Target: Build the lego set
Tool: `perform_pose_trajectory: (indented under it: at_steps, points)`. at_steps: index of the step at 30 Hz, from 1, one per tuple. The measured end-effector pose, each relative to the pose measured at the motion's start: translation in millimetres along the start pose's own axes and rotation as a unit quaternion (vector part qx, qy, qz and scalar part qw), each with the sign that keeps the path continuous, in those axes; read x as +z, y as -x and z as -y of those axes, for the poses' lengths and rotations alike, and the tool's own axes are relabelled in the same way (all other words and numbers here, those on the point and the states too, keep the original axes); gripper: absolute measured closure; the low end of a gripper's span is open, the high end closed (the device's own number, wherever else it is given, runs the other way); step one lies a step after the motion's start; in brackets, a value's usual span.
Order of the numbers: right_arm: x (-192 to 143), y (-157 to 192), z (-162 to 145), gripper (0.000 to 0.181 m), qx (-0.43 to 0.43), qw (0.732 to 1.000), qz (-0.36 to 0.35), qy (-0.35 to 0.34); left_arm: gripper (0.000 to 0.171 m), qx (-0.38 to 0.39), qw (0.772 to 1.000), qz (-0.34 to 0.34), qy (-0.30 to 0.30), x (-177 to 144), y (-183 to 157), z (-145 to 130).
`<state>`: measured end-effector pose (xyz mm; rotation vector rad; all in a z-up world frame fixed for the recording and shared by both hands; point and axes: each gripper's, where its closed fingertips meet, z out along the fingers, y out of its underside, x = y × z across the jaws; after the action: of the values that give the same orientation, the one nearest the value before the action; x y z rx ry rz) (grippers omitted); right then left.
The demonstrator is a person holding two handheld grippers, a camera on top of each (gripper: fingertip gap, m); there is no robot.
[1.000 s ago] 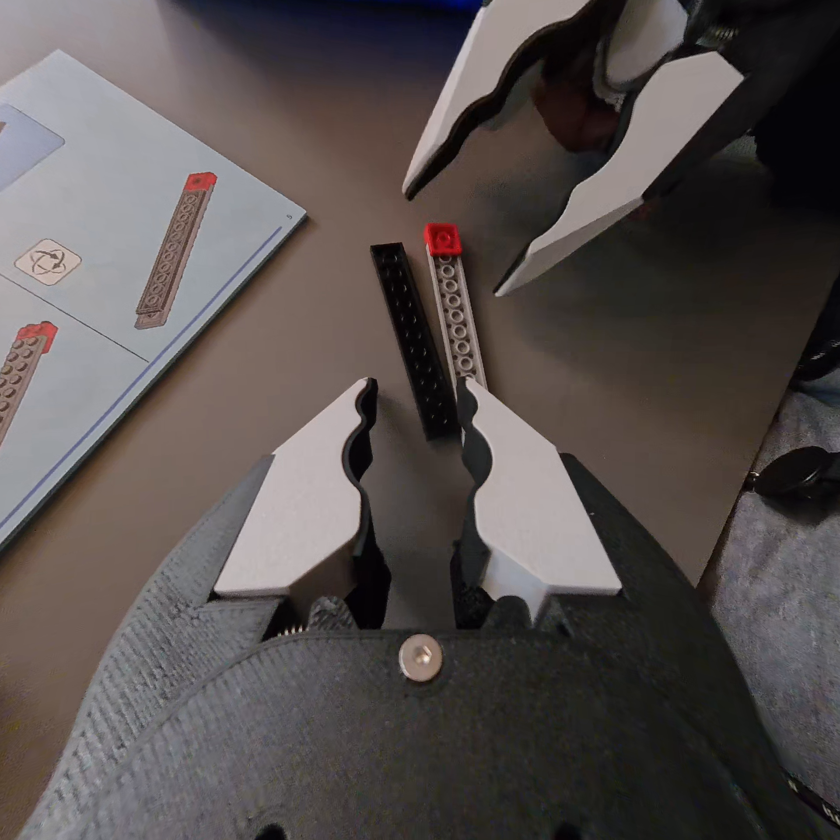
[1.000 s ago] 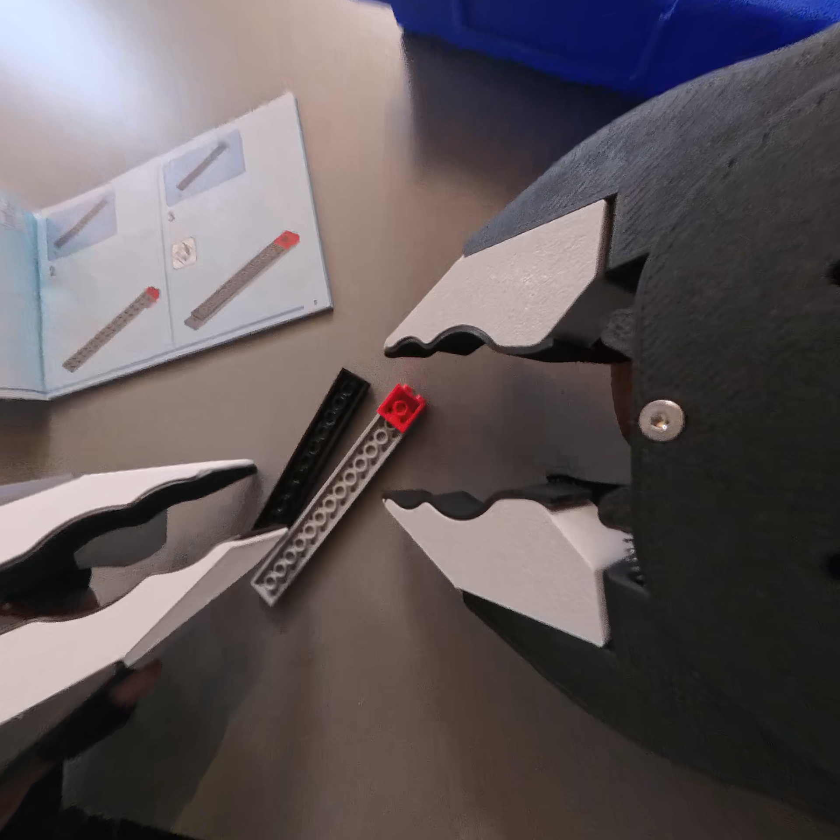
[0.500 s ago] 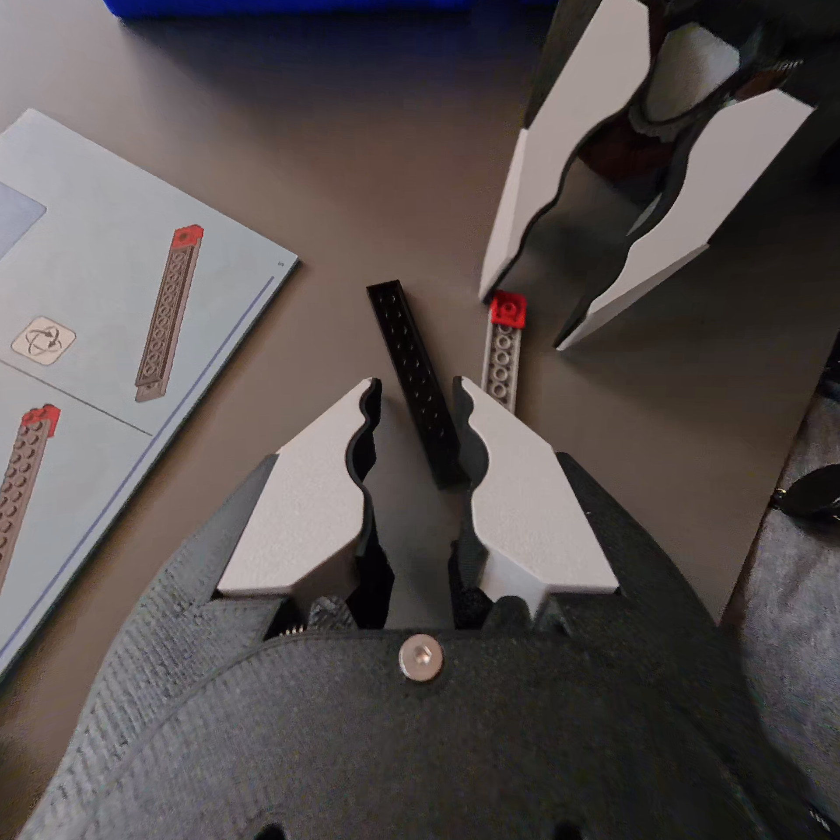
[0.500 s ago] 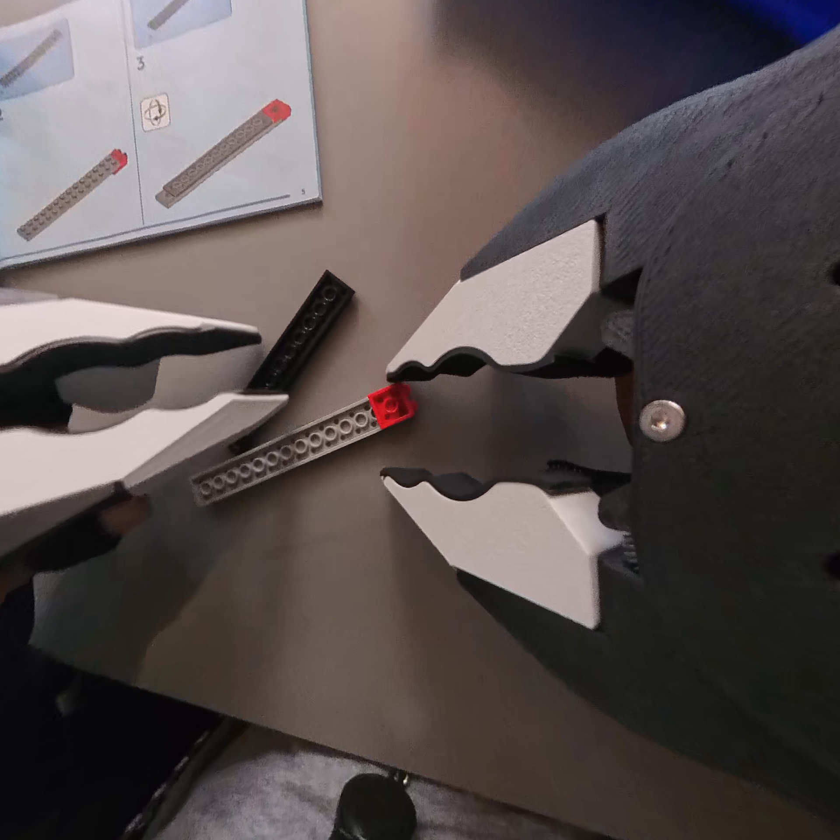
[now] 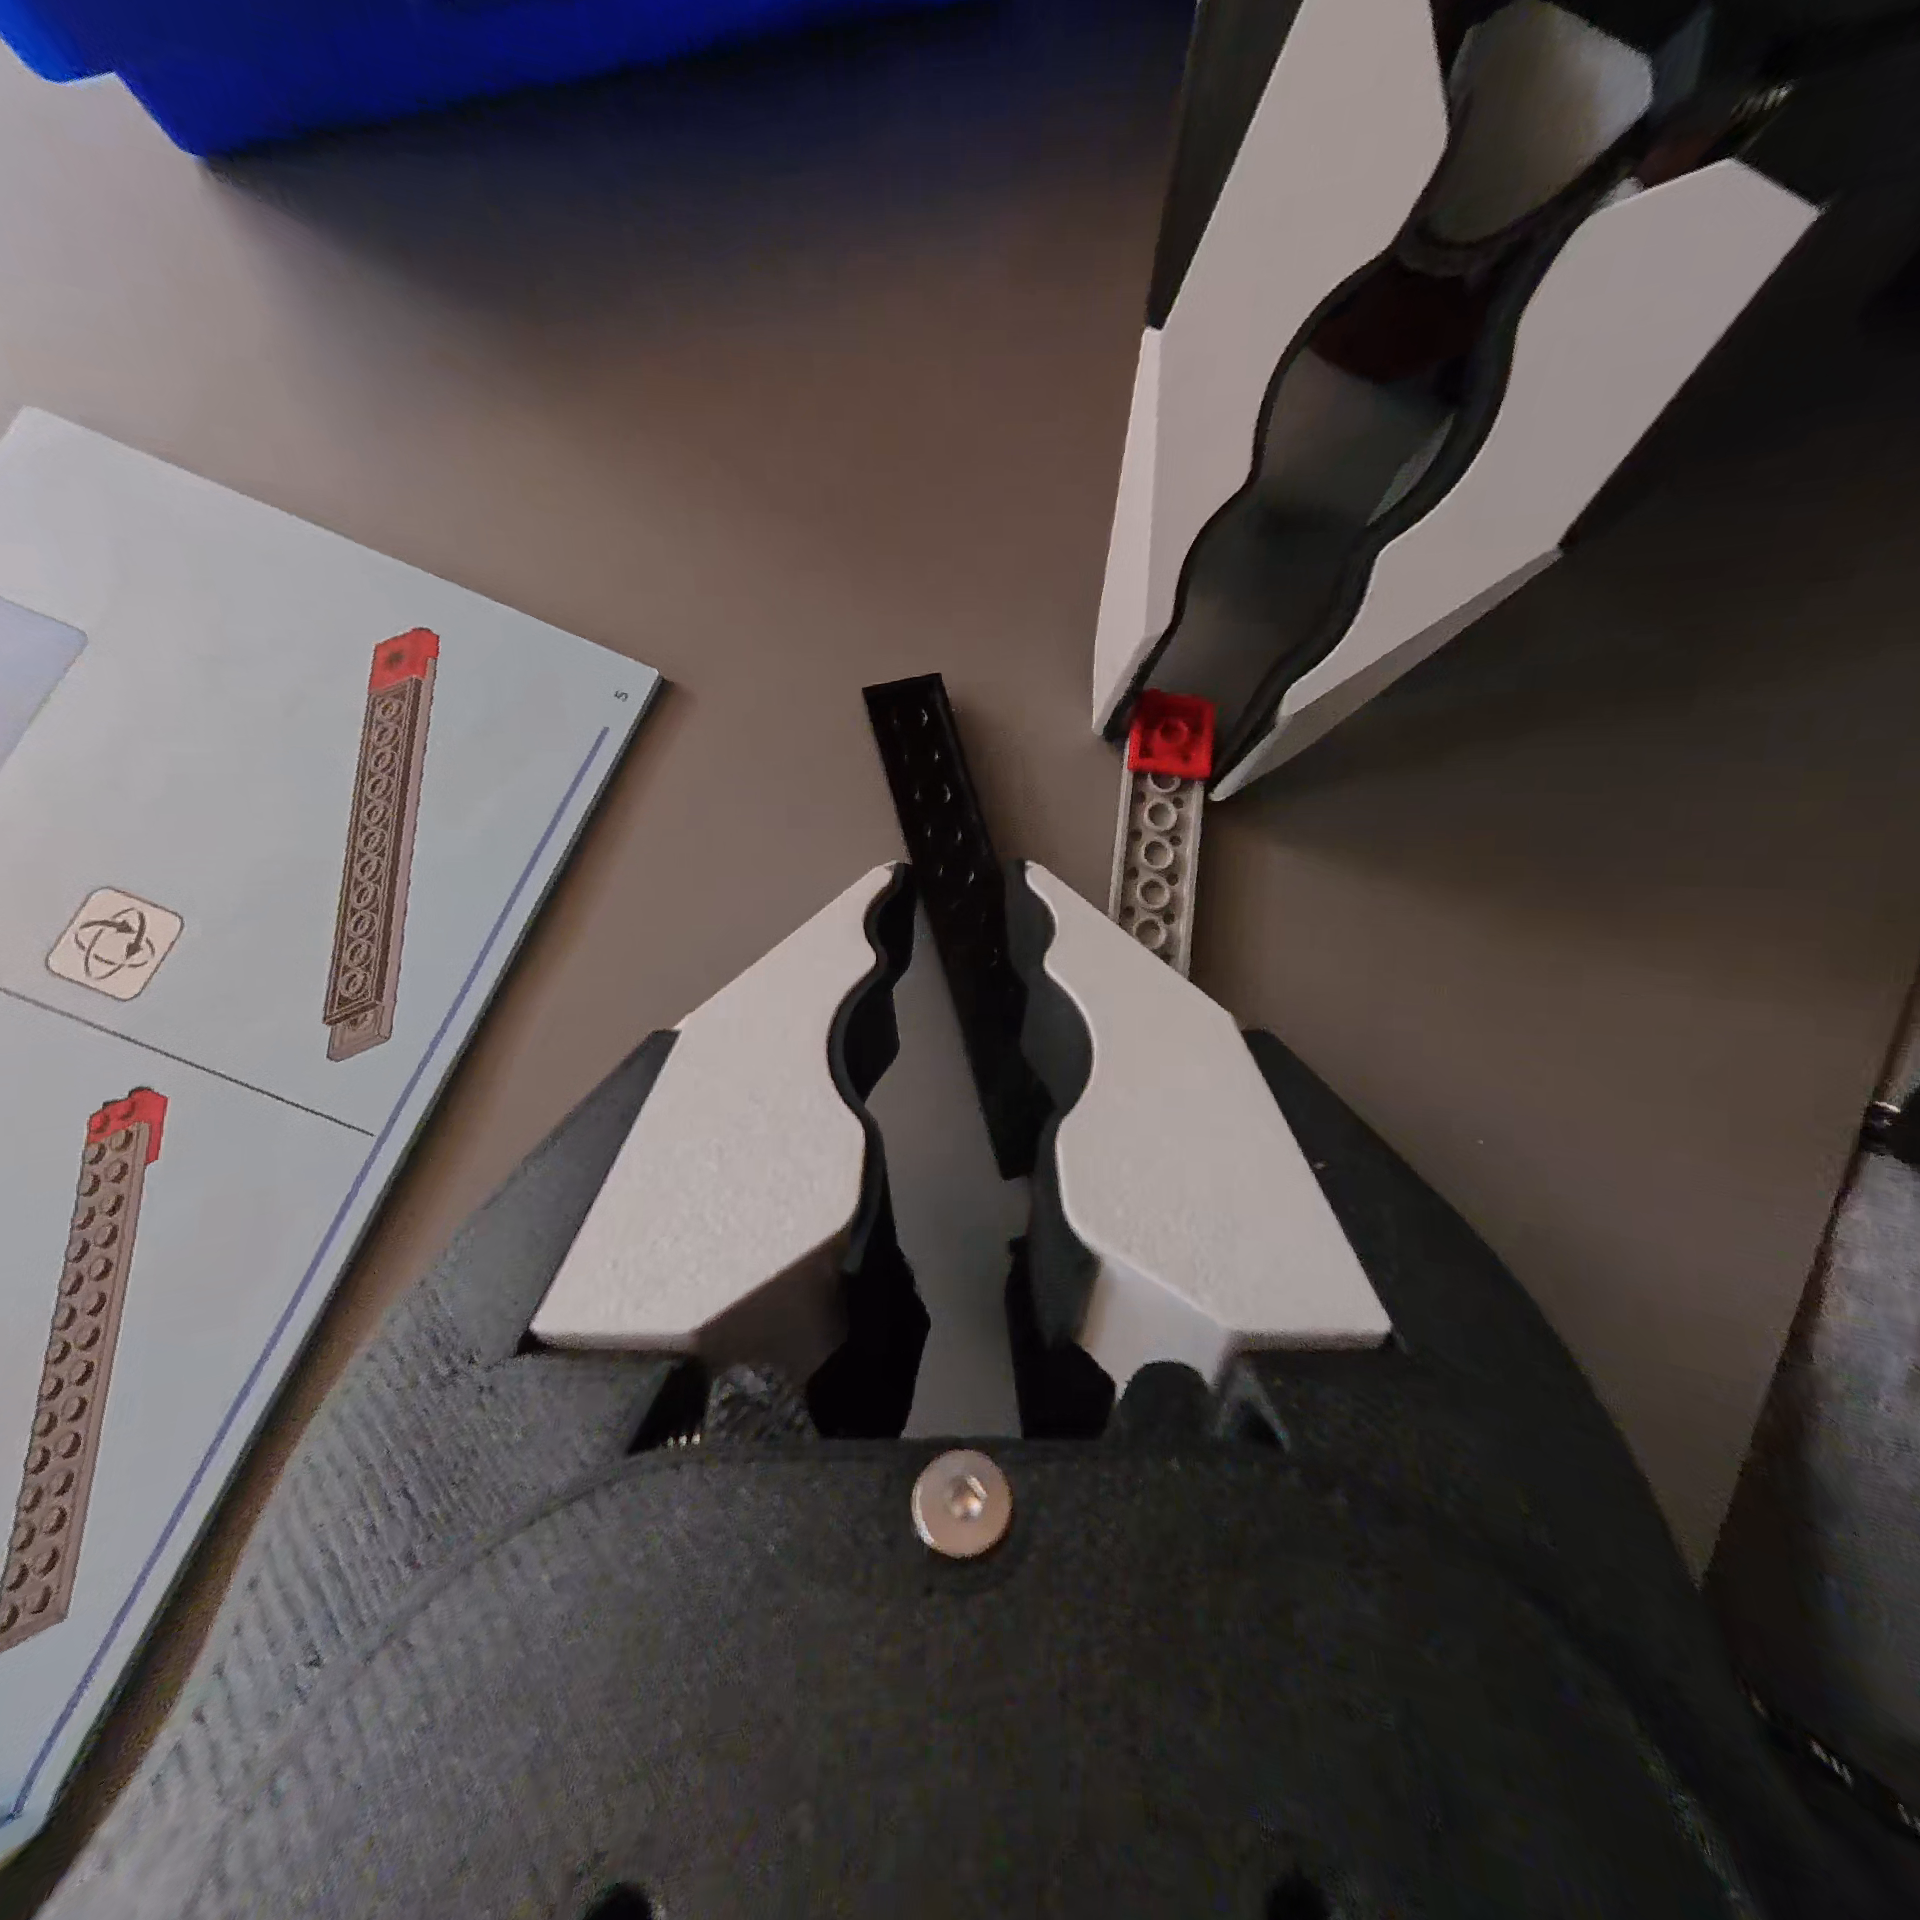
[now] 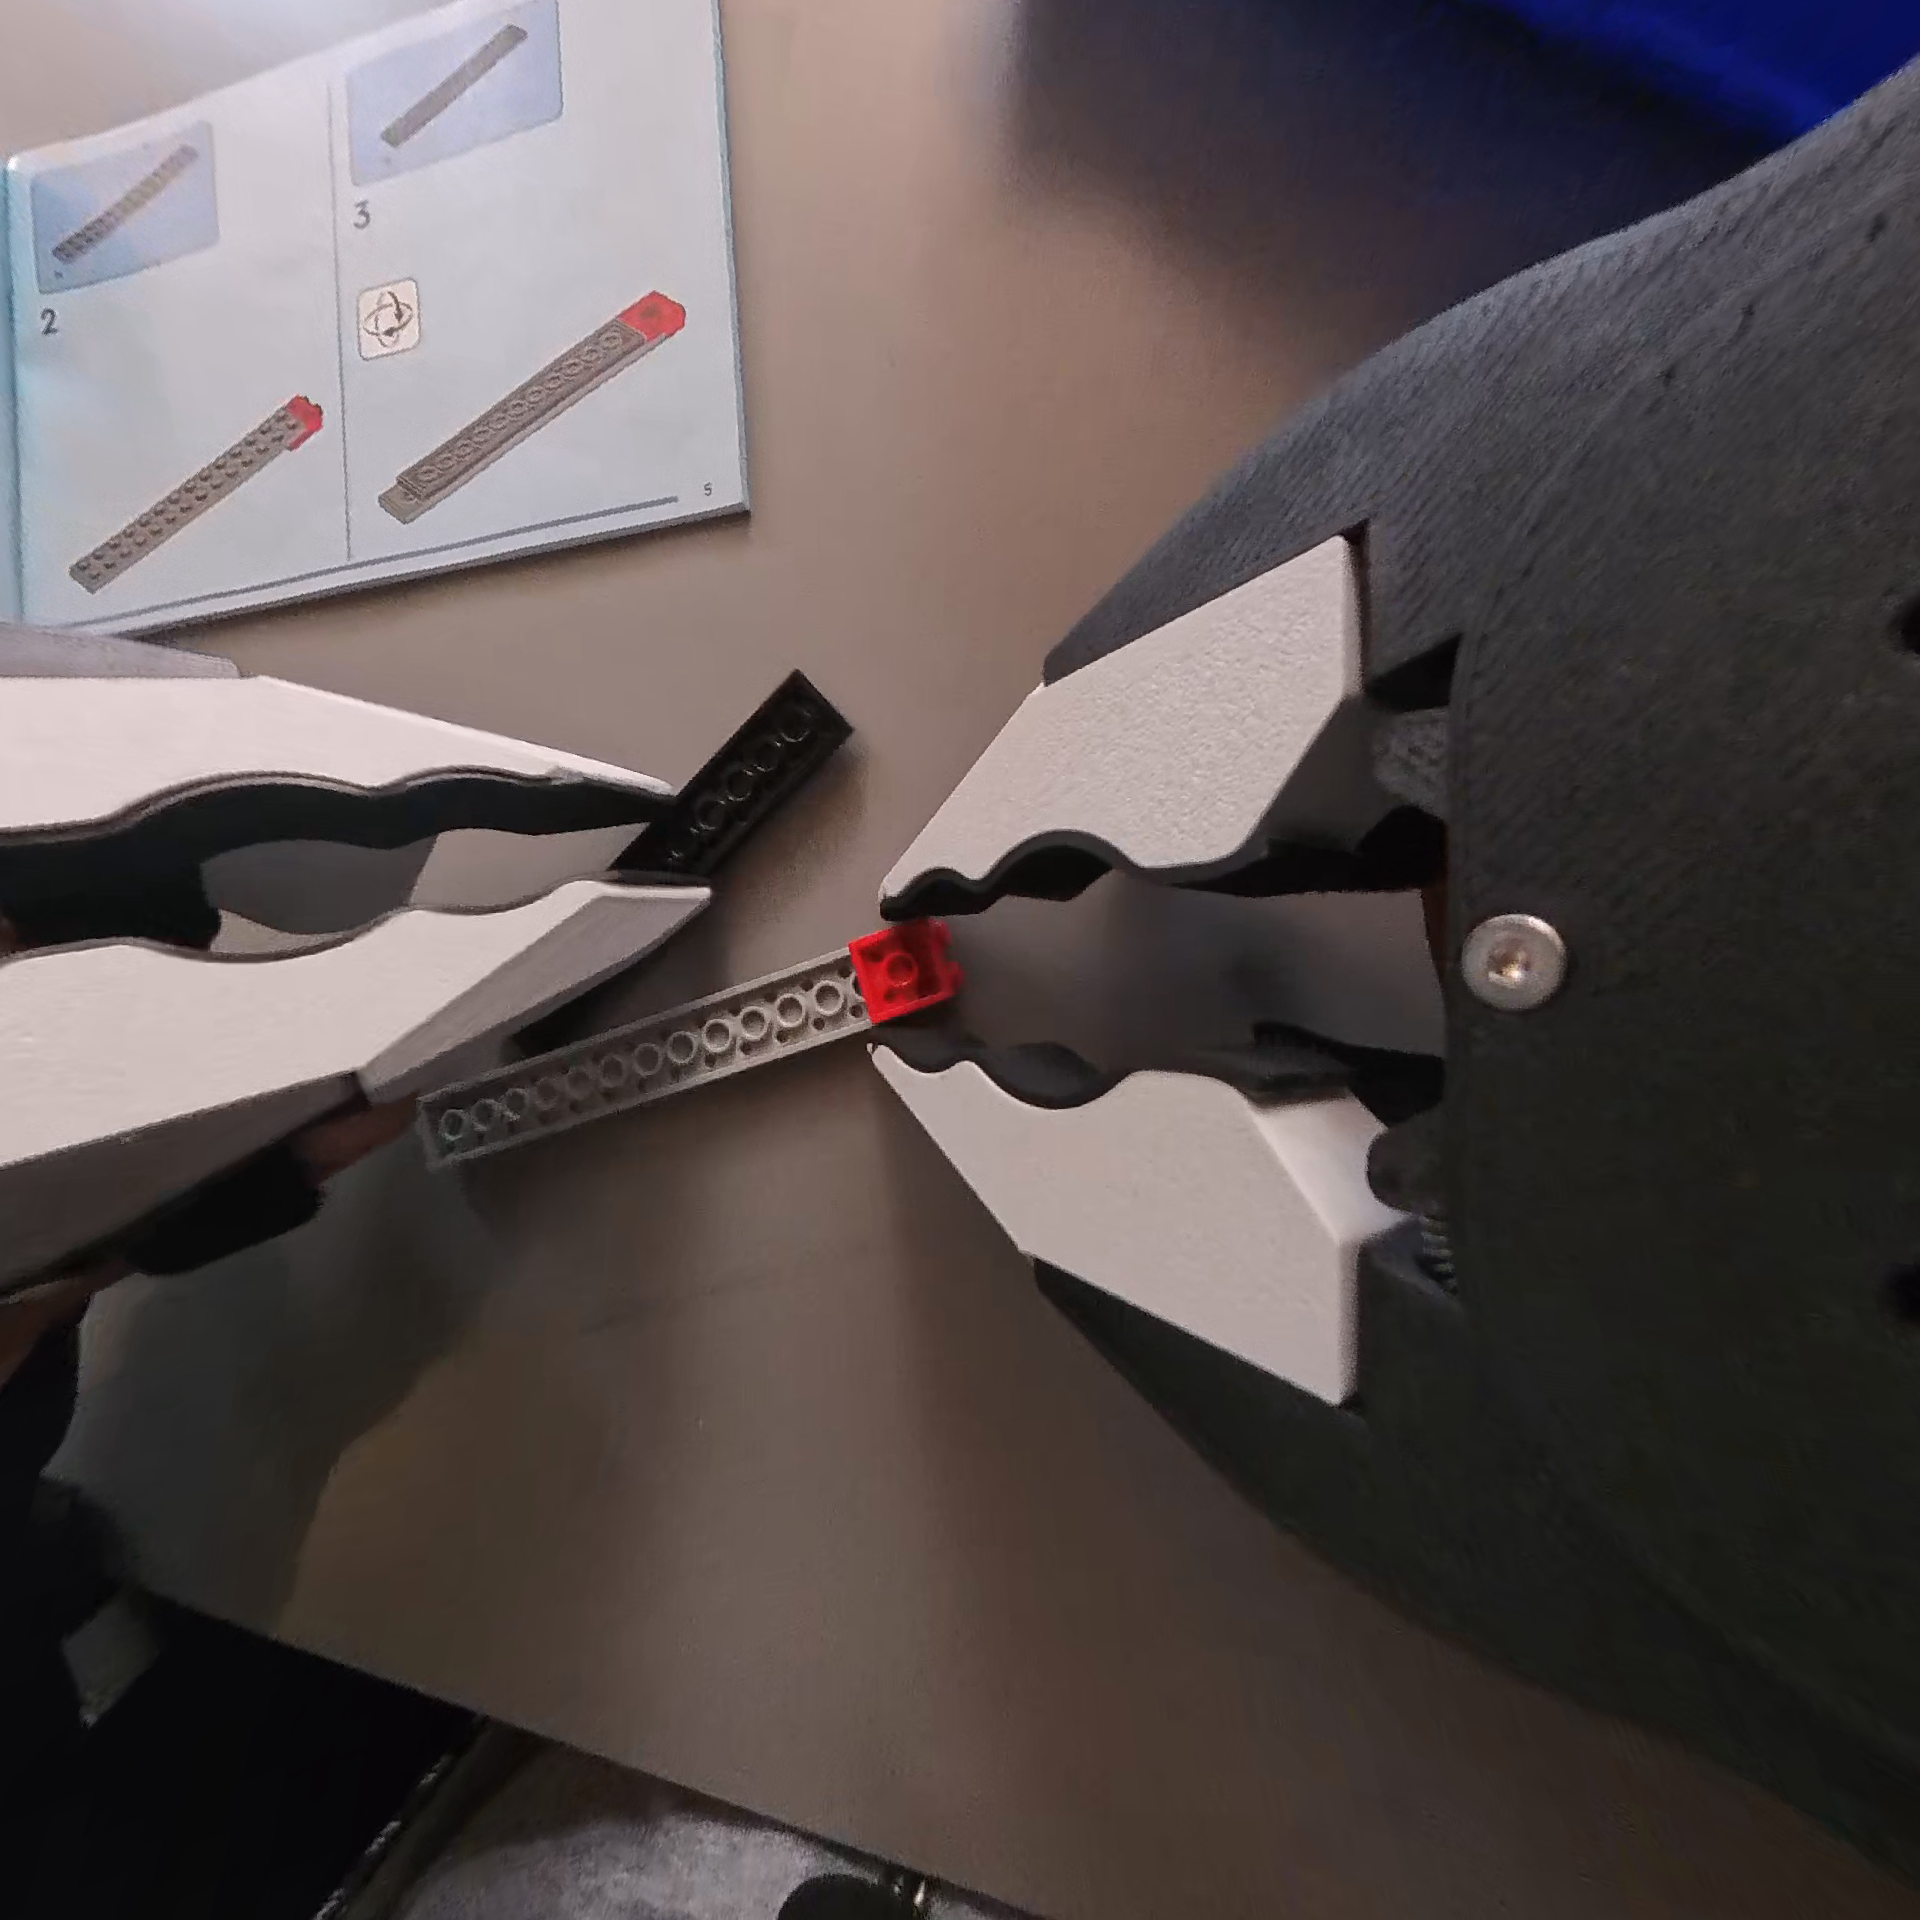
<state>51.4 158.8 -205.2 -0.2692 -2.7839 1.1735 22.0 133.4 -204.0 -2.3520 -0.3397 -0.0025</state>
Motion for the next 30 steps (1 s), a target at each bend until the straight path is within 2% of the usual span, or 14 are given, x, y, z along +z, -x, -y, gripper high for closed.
perform_pose_trajectory:
  at_steps: [7, 13, 19, 30]
  points:
    - [-1.8, 0.5, -1.3, 0.157, -0.001, 1.0, 0.002, -0.001, 0.155, 0.013, 0.995, -0.096, -0.036, -20.7, -9.1, 10.6]
    - [-1.7, 3.4, -1.1, 0.158, -0.009, 1.0, 0.011, -0.001, 0.155, 0.087, 0.987, -0.134, 0.001, -21.9, -30.2, 2.4]
    - [-2.0, 3.9, -1.3, 0.158, -0.011, 1.0, 0.01, -0.002, 0.155, 0.129, 0.979, -0.15, 0.057, -14.9, -41.1, -12.4]
    - [-1.8, 4.3, -1.7, 0.158, -0.014, 1.0, 0.009, -0.001, 0.155, 0.162, 0.971, -0.152, 0.092, -12.1, -40.5, -14.8]
